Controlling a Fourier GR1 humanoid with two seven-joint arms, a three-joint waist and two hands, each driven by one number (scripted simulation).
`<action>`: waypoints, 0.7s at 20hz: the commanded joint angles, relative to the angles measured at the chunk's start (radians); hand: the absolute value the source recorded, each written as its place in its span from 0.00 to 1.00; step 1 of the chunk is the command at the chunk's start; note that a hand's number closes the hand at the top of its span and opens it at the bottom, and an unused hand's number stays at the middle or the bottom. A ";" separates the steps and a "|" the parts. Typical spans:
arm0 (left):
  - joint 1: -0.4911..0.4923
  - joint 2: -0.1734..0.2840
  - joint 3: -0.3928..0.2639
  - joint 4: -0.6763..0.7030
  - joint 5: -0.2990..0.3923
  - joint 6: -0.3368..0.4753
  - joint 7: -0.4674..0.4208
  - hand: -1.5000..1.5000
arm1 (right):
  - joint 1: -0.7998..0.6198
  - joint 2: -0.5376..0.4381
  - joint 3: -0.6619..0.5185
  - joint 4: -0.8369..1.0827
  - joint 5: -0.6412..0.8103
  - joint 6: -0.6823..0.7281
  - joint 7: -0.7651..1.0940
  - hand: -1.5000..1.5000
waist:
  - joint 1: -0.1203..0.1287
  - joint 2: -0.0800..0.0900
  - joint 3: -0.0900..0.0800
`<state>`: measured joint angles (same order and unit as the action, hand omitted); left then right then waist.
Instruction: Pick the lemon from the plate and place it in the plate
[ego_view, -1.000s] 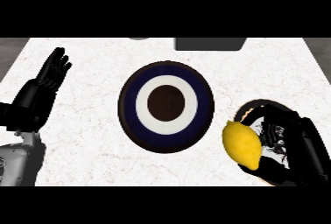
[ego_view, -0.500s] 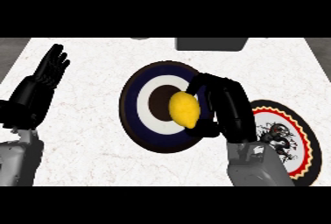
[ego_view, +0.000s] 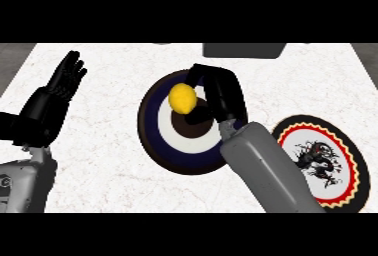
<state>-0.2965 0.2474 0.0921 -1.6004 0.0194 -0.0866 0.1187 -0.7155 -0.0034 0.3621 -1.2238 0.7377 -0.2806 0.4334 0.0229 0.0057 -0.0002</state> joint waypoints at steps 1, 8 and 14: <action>-0.031 0.012 0.011 0.019 0.017 -0.023 0.015 0.50 | -0.080 0.003 0.026 0.183 -0.141 -0.162 0.013 1.00 | 0.013 0.003 0.000; 0.011 -0.034 -0.033 -0.045 -0.010 -0.001 0.009 0.50 | -0.167 0.003 0.101 0.385 -0.430 -0.280 -0.177 0.00 | 0.038 0.007 0.001; -0.030 -0.025 -0.018 0.007 -0.021 0.005 0.007 0.50 | -0.232 0.003 0.050 0.355 -0.612 -0.402 -0.314 0.00 | 0.031 0.007 0.001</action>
<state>-0.3235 0.2434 0.0931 -1.5956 0.0254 -0.1047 0.1304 -0.9004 -0.0002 0.4418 -0.8695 0.2383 -0.6074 0.1847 0.0518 0.0134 0.0008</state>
